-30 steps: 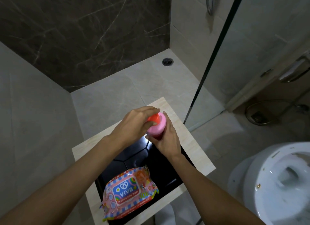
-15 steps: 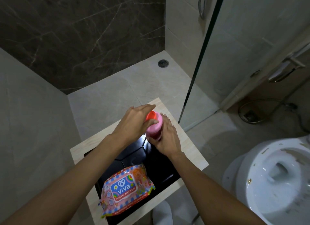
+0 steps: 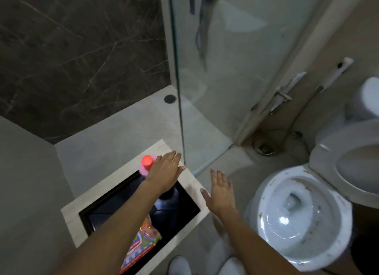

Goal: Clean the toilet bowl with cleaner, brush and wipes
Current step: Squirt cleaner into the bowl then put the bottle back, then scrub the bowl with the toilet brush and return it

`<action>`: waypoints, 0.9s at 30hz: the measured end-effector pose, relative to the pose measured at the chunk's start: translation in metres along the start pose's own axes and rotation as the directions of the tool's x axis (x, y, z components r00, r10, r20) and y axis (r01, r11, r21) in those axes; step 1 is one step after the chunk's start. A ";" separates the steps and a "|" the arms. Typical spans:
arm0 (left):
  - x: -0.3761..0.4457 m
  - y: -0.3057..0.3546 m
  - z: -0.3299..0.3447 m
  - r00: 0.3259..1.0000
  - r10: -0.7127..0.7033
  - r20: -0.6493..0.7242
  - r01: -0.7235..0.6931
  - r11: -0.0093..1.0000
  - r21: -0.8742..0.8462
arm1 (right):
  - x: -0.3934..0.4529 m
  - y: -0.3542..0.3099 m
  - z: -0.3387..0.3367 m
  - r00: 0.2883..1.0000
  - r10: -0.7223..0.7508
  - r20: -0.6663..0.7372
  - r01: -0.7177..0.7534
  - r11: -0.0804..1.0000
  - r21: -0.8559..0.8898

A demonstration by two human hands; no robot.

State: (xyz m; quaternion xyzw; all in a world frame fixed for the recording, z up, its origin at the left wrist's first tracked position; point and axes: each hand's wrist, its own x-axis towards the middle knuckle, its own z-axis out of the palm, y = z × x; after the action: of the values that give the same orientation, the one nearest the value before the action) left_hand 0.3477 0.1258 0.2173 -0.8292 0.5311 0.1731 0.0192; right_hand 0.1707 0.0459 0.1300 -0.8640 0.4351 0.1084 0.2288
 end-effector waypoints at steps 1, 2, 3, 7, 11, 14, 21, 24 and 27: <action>0.001 0.010 0.005 0.999 0.001 0.051 -0.003 0.999 0.034 | -0.005 0.015 -0.008 0.999 0.034 0.004 -0.034 0.999 -0.004; 0.002 0.021 0.009 0.995 -0.004 0.104 -0.004 0.997 0.073 | -0.010 0.029 -0.016 0.998 0.067 0.009 -0.067 0.998 -0.006; 0.004 0.032 0.013 0.989 -0.012 0.150 -0.004 0.994 0.107 | -0.014 0.044 -0.024 0.995 0.098 0.017 -0.098 0.995 -0.007; 0.018 0.085 0.018 0.972 0.005 0.236 -0.034 0.992 0.119 | -0.026 0.101 -0.059 0.980 0.200 0.010 -0.200 0.980 0.007; 0.042 0.144 0.012 0.967 0.084 0.239 -0.118 0.984 0.135 | -0.034 0.152 -0.086 0.959 0.278 -0.048 -0.276 0.960 0.042; 0.062 0.187 0.009 0.966 0.125 0.225 -0.159 0.977 0.140 | -0.043 0.189 -0.101 0.944 0.328 -0.041 -0.326 0.945 0.041; 0.094 0.287 0.011 0.947 0.248 0.205 -0.282 0.946 0.159 | -0.072 0.274 -0.122 0.892 0.451 -0.019 -0.446 0.888 0.110; 0.102 0.323 0.017 0.927 0.289 0.240 -0.330 0.932 0.150 | -0.084 0.305 -0.124 0.860 0.510 -0.019 -0.499 0.848 0.177; 0.109 0.353 0.026 0.902 0.334 0.272 -0.383 0.912 0.149 | -0.098 0.331 -0.122 0.823 0.567 -0.028 -0.548 0.806 0.225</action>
State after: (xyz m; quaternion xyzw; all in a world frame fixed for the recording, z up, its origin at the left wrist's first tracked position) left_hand 0.0684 -0.1176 0.2131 -0.6835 0.6833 0.2191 0.1339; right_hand -0.1549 -0.1157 0.1742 -0.6734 0.6888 0.0841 0.2549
